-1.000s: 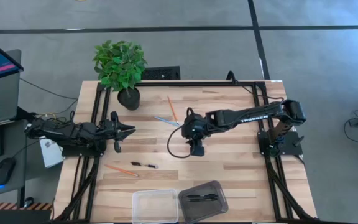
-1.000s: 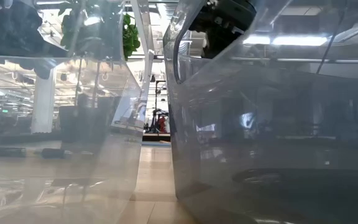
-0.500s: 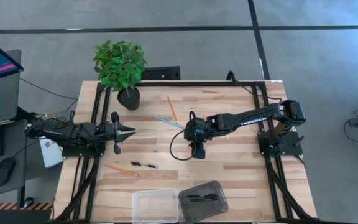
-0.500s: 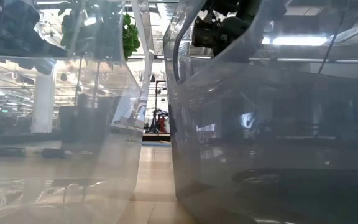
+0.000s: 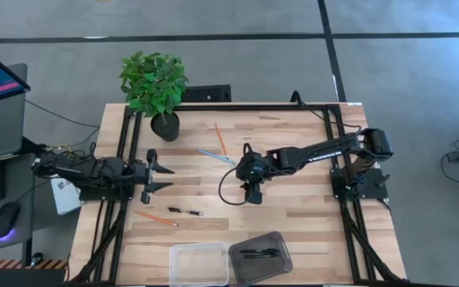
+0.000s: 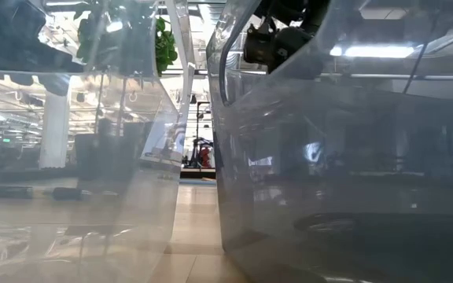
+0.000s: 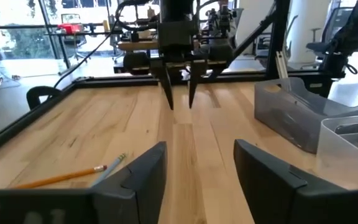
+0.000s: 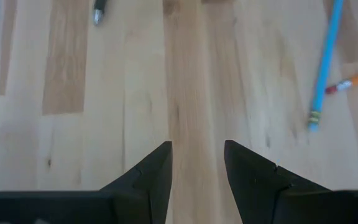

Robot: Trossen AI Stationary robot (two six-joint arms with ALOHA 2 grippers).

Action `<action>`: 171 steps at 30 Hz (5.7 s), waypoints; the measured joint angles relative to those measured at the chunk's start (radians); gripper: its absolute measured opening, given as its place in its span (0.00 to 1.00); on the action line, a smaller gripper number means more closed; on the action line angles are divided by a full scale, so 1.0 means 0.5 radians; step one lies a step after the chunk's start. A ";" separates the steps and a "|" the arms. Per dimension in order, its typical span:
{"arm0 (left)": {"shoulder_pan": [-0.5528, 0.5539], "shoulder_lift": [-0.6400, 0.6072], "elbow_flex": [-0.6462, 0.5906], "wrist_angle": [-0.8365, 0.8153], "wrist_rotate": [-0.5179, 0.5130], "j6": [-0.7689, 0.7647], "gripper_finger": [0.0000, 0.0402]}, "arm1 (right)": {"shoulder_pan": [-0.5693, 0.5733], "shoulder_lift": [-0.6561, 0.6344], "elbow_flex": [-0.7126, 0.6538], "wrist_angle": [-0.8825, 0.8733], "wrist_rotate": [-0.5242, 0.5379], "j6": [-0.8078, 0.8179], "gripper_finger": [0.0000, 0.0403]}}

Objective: Sort pens & pencils
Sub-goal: Put the light blue pencil into the transparent bin

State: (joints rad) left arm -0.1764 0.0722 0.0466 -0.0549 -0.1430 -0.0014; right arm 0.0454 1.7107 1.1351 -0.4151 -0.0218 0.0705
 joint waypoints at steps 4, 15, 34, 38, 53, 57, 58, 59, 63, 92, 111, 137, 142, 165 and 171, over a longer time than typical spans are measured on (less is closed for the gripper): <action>0.000 0.000 0.001 -0.004 0.000 0.003 0.45 | -0.037 -0.011 0.002 0.045 0.002 -0.068 0.42; 0.000 -0.001 0.002 -0.012 -0.001 0.008 0.45 | -0.287 -0.011 0.002 0.209 0.002 -0.040 0.42; 0.014 0.000 0.006 -0.011 -0.204 -0.004 0.45 | -0.297 -0.008 0.004 0.376 0.001 0.002 0.42; 0.096 0.000 0.006 -0.004 -0.211 0.035 0.45 | -0.330 -0.008 0.004 0.386 0.000 0.001 0.42; 0.495 0.605 0.108 0.129 0.065 -0.020 0.45 | -0.357 -0.008 0.005 0.357 0.000 0.034 0.42; 0.561 0.864 0.276 0.129 0.114 0.064 0.45 | -0.350 -0.007 0.005 0.298 -0.001 0.070 0.42; 0.574 0.936 0.322 0.130 0.127 0.088 0.45 | -0.344 -0.007 0.005 0.294 0.000 0.070 0.42; 0.587 1.010 0.367 0.129 0.136 0.116 0.45 | -0.339 -0.007 0.005 0.294 0.000 0.071 0.42; 0.645 1.321 0.541 0.118 0.138 0.279 0.45 | -0.328 0.002 0.005 0.292 0.000 0.117 0.42; 0.906 2.077 0.924 0.092 0.553 0.443 0.45 | -0.425 0.321 0.005 0.334 0.157 0.159 0.42; 0.906 2.077 0.924 0.092 0.540 0.398 0.45 | -0.421 0.321 0.244 -0.016 0.143 0.280 0.42; 0.906 2.077 0.924 0.085 0.541 0.398 0.45 | -0.444 0.321 0.466 -0.134 -0.022 0.226 0.32; 0.906 2.077 0.924 0.060 0.541 0.398 0.45 | -0.436 0.321 0.466 -0.110 -0.015 0.223 0.38; 0.905 2.077 0.924 0.039 0.537 0.398 0.45 | -0.445 0.595 0.856 -0.465 -0.067 0.126 0.53; 0.904 2.076 0.923 -0.028 0.536 0.361 0.45 | -0.410 0.930 1.354 -0.933 -0.036 0.019 0.52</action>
State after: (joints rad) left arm 0.2757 1.1103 0.5084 -0.0688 0.1249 0.1791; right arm -0.1595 2.1759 1.8119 -0.8814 -0.0399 0.0802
